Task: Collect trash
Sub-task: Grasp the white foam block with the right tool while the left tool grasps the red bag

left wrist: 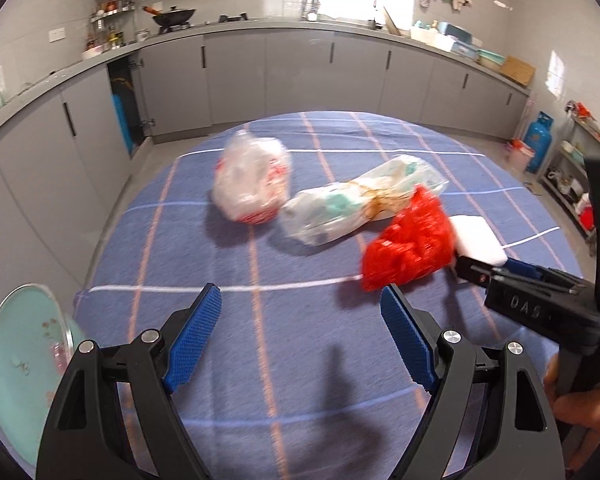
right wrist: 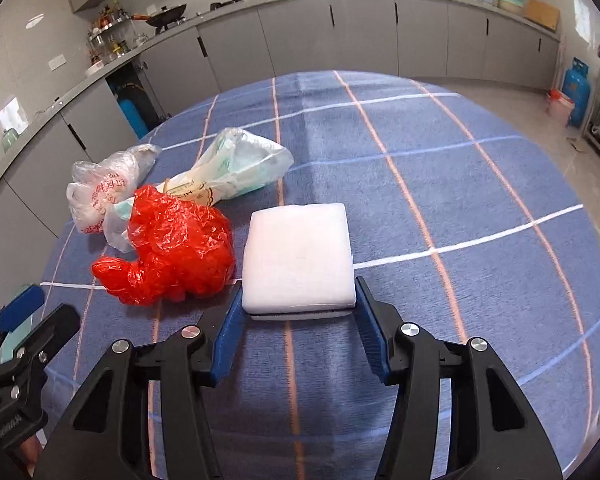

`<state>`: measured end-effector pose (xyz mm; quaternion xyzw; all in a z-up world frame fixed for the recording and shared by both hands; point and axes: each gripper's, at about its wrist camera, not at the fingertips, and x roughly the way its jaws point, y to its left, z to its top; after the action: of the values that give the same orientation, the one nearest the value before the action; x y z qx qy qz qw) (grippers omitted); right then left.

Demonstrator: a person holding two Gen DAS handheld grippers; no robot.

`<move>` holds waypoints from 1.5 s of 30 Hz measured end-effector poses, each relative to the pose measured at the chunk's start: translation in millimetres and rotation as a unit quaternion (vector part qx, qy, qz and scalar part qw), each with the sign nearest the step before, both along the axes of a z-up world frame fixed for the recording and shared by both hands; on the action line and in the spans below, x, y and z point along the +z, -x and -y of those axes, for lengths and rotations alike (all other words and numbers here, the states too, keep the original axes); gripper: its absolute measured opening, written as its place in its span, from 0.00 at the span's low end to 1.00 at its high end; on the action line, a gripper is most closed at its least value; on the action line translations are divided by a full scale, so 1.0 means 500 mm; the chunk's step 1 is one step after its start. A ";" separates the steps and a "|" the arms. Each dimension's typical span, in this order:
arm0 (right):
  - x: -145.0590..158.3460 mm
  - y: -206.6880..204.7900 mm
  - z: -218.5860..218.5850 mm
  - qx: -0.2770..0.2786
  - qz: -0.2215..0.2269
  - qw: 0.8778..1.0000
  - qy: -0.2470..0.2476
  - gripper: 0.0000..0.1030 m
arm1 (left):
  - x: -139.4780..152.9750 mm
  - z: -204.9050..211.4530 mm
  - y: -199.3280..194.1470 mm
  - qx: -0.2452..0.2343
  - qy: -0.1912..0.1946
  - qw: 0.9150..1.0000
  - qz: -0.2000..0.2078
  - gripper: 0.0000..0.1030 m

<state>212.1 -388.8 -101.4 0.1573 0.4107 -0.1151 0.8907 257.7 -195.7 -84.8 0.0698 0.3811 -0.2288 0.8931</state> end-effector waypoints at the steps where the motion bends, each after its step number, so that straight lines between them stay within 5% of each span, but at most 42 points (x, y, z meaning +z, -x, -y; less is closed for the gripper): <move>1: 0.003 0.007 0.002 -0.002 0.004 1.000 0.002 0.51 | 0.000 0.011 -0.001 -0.005 0.001 1.000 0.000 0.78; 14: 0.027 0.108 0.054 -0.031 0.030 0.999 -0.027 0.51 | -0.029 0.165 -0.039 -0.059 -0.017 0.998 -0.025 0.75; 20: 0.018 0.118 0.056 -0.035 0.029 0.998 -0.038 0.51 | -0.063 0.196 -0.045 -0.062 -0.037 0.996 -0.060 0.40; 25: 0.024 0.134 0.054 -0.039 0.038 0.998 -0.041 0.51 | -0.053 0.179 -0.029 -0.060 -0.028 0.996 -0.054 0.30; 33: 0.057 0.158 0.014 -0.033 0.061 0.997 -0.032 0.51 | -0.008 0.106 0.033 -0.042 -0.023 0.999 -0.027 0.30; 45: 0.088 0.146 -0.132 0.034 0.077 0.996 -0.022 0.51 | 0.027 -0.085 0.081 0.053 -0.021 0.998 -0.002 0.30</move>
<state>139.3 -322.6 -57.3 0.1712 0.3488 -0.0635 0.9192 216.9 -153.3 -71.2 0.0676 0.3909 -0.1735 0.9014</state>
